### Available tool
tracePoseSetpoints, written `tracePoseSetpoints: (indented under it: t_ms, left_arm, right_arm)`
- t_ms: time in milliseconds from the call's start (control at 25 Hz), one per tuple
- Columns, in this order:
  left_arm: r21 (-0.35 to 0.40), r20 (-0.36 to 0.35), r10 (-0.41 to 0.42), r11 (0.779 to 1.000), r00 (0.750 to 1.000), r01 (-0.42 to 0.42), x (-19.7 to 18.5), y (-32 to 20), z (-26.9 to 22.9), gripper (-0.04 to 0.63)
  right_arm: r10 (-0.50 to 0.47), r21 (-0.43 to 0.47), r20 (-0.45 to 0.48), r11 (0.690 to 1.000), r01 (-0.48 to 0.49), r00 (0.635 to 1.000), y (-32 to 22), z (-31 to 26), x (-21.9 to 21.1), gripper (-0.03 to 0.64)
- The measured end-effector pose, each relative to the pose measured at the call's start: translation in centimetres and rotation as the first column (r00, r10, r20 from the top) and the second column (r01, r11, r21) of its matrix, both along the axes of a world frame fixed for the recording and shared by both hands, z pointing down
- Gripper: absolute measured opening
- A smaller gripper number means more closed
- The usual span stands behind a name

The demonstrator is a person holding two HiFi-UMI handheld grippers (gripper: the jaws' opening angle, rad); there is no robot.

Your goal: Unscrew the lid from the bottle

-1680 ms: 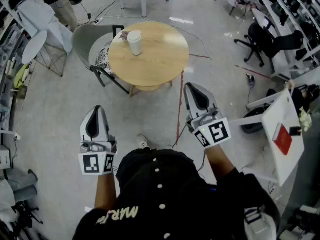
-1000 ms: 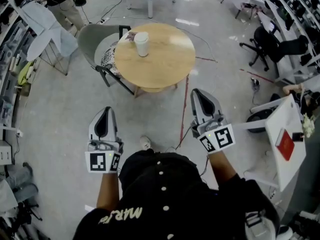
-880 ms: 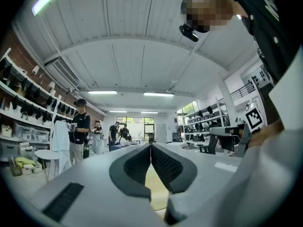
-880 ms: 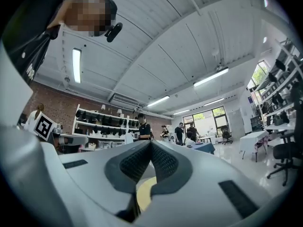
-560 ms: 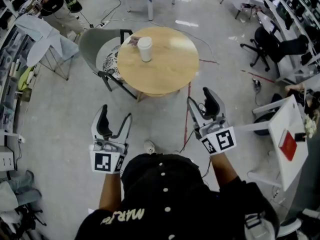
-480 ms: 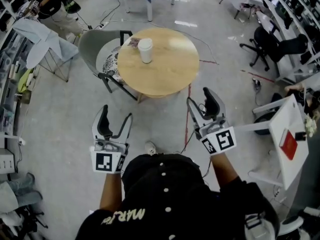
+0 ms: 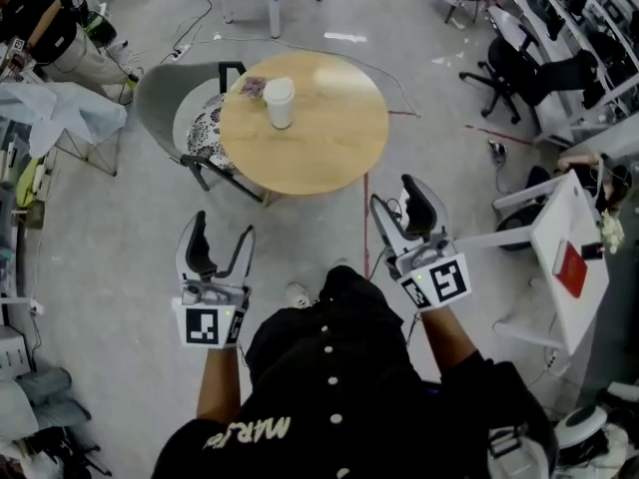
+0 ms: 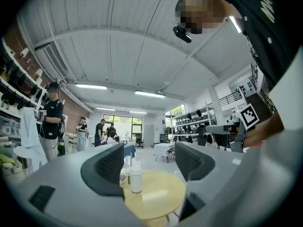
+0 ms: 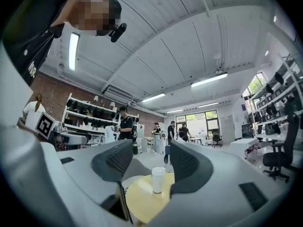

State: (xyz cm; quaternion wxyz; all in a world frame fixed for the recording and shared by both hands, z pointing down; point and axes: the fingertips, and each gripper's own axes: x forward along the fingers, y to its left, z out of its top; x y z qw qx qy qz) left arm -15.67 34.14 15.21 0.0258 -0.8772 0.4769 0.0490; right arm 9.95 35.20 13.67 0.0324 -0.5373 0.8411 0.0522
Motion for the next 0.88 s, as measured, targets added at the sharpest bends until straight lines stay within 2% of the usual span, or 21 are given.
tracePoseSetpoints:
  t_ms: [240, 360, 520, 600, 760, 880]
  left_arm:
    - [-0.026, 0.018, 0.0, 1.0, 1.0, 0.001, 1.0, -3.1, 1.2, 0.327]
    - [-0.015, -0.015, -0.016, 1.0, 1.0, 0.015, 1.7, -5.4, 0.5, 0.328]
    - [-0.025, 0.047, -0.007, 1.0, 0.999, 0.008, 2.6, -7.7, 1.6, 0.328]
    - [-0.02, 0.055, -0.011, 1.0, 0.998, 0.012, 3.2, -9.0, 1.6, 0.327]
    - [-0.025, 0.002, -0.047, 0.999, 0.999, 0.047, 4.5, -11.9, 0.5, 0.327]
    - [-0.013, -0.008, -0.056, 0.998, 0.998, 0.056, 5.8, -14.1, -0.2, 0.327]
  right_arm:
    - [0.006, -0.004, 0.015, 1.0, -0.006, 1.0, -3.0, 0.2, 1.3, 0.234]
    - [0.004, -0.004, 0.036, 1.0, -0.004, 0.999, -5.7, 0.5, 1.8, 0.232]
    - [-0.031, -0.005, 0.04, 0.999, 0.032, 0.999, -9.2, 0.9, 2.2, 0.232]
    - [-0.047, 0.0, 0.041, 0.999, 0.047, 0.998, -11.0, 0.8, 2.7, 0.232]
    - [-0.064, 0.003, 0.049, 0.998, 0.064, 0.997, -14.3, 0.5, 4.0, 0.232]
    - [-0.075, 0.004, 0.057, 0.997, 0.075, 0.996, -16.8, 0.4, 5.3, 0.232]
